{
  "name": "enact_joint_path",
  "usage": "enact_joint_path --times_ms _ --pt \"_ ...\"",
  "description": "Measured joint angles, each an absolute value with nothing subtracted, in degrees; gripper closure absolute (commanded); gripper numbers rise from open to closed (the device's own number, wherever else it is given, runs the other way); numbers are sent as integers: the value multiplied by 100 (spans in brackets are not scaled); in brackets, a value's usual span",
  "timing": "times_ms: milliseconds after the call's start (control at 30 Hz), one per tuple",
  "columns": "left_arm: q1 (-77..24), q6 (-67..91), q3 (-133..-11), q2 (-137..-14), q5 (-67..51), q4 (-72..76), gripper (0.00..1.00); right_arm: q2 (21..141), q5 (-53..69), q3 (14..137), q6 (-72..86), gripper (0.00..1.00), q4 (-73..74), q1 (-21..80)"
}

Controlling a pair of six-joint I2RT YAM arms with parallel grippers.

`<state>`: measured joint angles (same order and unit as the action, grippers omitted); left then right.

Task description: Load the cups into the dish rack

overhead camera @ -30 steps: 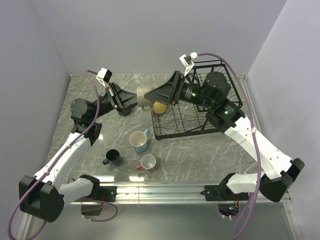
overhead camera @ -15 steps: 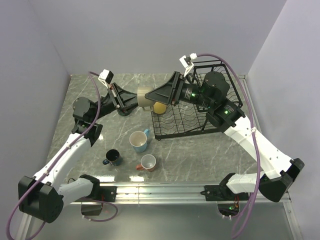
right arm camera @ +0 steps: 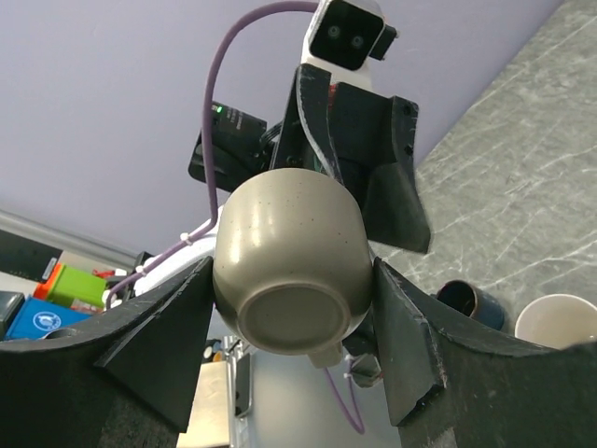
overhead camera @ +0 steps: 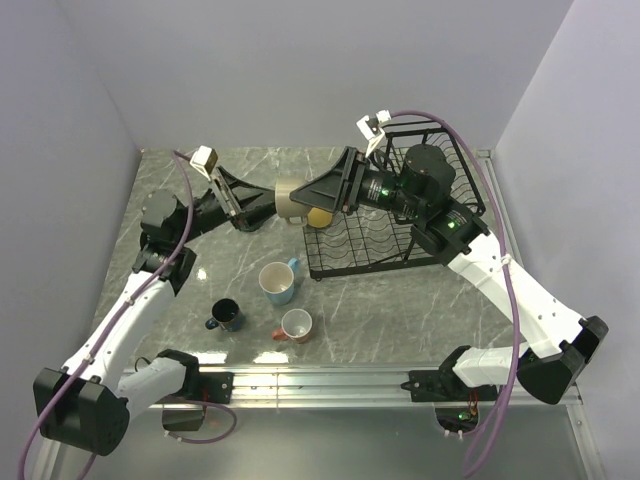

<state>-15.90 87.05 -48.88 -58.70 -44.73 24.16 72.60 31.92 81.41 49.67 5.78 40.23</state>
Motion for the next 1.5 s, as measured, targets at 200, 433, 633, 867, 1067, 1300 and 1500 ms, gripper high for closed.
enact_joint_path --times_ms 200,433,633,867,1067,1300,1500 --pt "-1236 8335 -4884 -5852 -4364 1588 40 7258 3304 8141 4932 100 587 4003" --pt "-845 7557 -4886 -5763 -4303 370 39 7264 3203 8272 4438 100 1278 3830" --pt "-674 6466 -5190 -5763 -3848 -1273 40 7754 2355 9321 3570 100 2773 3765" --pt "-672 5113 -5966 -6029 -2869 -2867 41 9251 867 10735 2816 100 4541 3756" --pt "-670 4536 -5924 -6058 -2423 -3557 40 10685 -222 11386 2436 100 5561 3789" --pt "-668 4215 -5876 -6073 -2233 -3894 41 11548 -956 11498 2217 100 5972 3822" --pt "-668 4051 -5876 -6217 -2104 -4075 42 11802 -1125 11478 2137 100 5905 3833"
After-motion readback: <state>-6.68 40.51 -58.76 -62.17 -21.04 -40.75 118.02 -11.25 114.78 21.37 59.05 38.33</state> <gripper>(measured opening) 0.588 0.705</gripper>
